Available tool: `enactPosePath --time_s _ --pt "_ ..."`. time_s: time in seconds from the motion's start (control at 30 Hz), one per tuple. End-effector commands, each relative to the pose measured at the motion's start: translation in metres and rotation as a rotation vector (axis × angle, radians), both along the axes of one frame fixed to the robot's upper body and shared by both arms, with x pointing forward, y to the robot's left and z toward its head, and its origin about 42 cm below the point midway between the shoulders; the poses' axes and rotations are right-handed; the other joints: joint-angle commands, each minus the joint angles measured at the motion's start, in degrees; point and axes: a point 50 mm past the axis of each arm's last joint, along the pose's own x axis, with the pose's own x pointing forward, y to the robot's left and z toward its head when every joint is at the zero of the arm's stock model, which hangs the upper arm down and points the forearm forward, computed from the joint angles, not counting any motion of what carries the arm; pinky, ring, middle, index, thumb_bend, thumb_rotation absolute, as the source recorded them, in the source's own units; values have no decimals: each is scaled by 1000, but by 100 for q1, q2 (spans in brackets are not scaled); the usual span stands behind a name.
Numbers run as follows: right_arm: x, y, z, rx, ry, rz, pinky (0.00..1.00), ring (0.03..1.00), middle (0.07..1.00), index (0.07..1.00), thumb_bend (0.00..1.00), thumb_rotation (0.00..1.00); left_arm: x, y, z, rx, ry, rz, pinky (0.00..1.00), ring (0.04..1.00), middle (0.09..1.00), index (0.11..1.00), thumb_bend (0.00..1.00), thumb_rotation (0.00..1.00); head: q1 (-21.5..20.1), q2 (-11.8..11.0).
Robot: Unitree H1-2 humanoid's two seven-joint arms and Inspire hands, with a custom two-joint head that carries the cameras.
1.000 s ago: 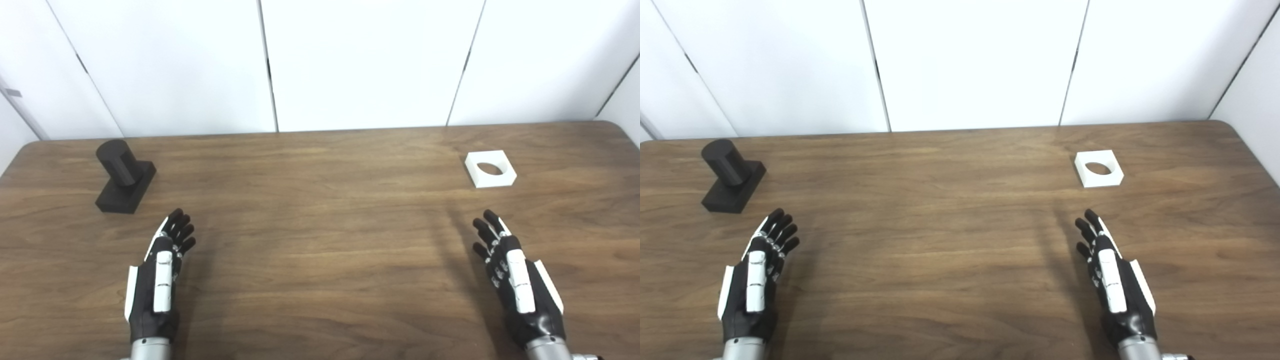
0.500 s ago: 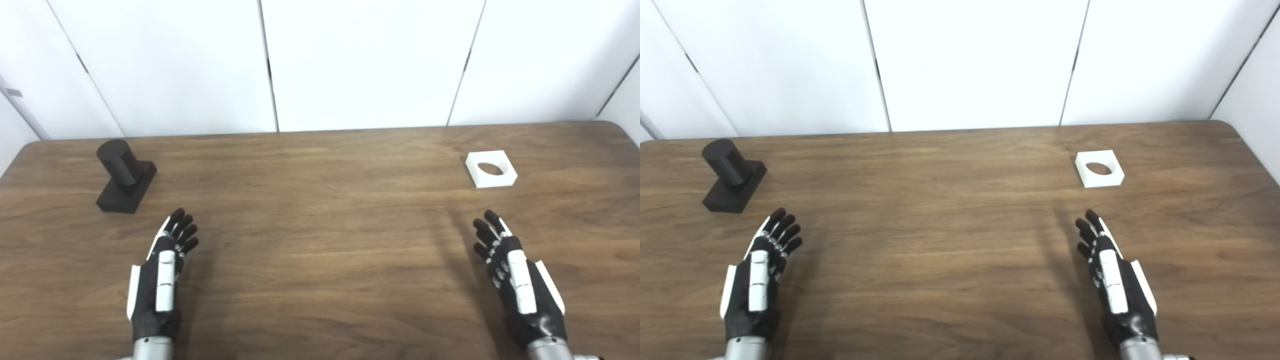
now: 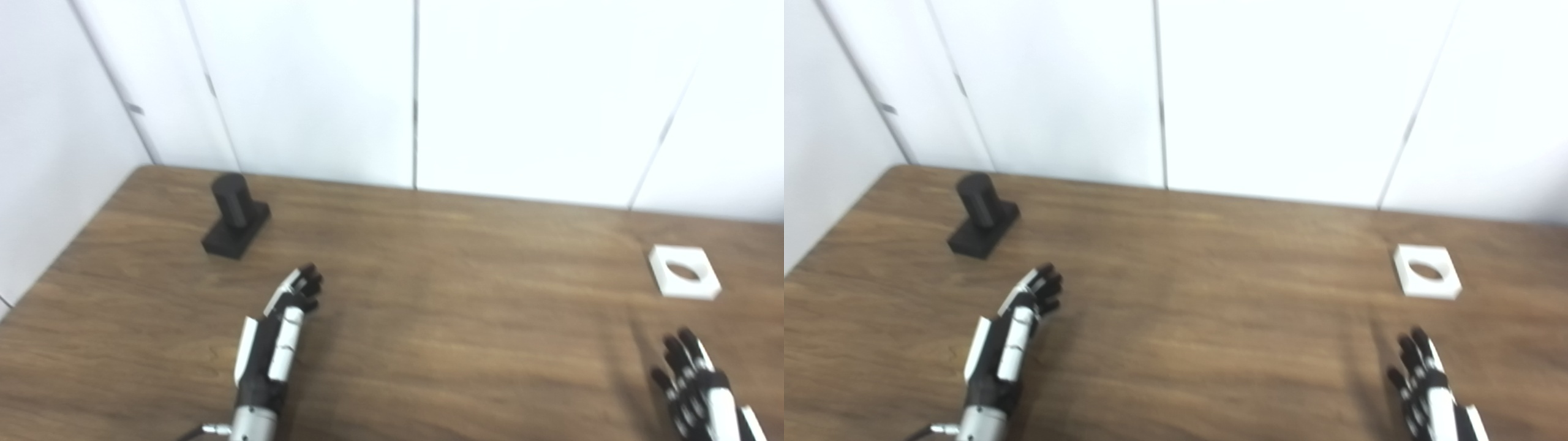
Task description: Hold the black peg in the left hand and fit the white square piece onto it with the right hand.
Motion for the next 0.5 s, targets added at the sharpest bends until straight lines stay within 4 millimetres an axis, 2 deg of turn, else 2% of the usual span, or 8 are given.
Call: enactPosePath --time_s 0.0,0.27,0.47 --pt "-2 -6 -3 -5 20 -6 1000 1000 967 1000 519 1000 -27 -9 -19 -32 48 19 875 888 872 885 516 875 6 0" --pt "0 -8 -7 -24 19 -4 1000 1000 966 989 634 1000 -27 -14 -25 -29 65 8 895 897 875 883 564 869 287 -242" --pt "0 -10 -15 -47 34 -27 1000 994 947 971 591 1000 -26 -15 -28 -13 56 -9 917 902 885 892 535 880 302 -331"
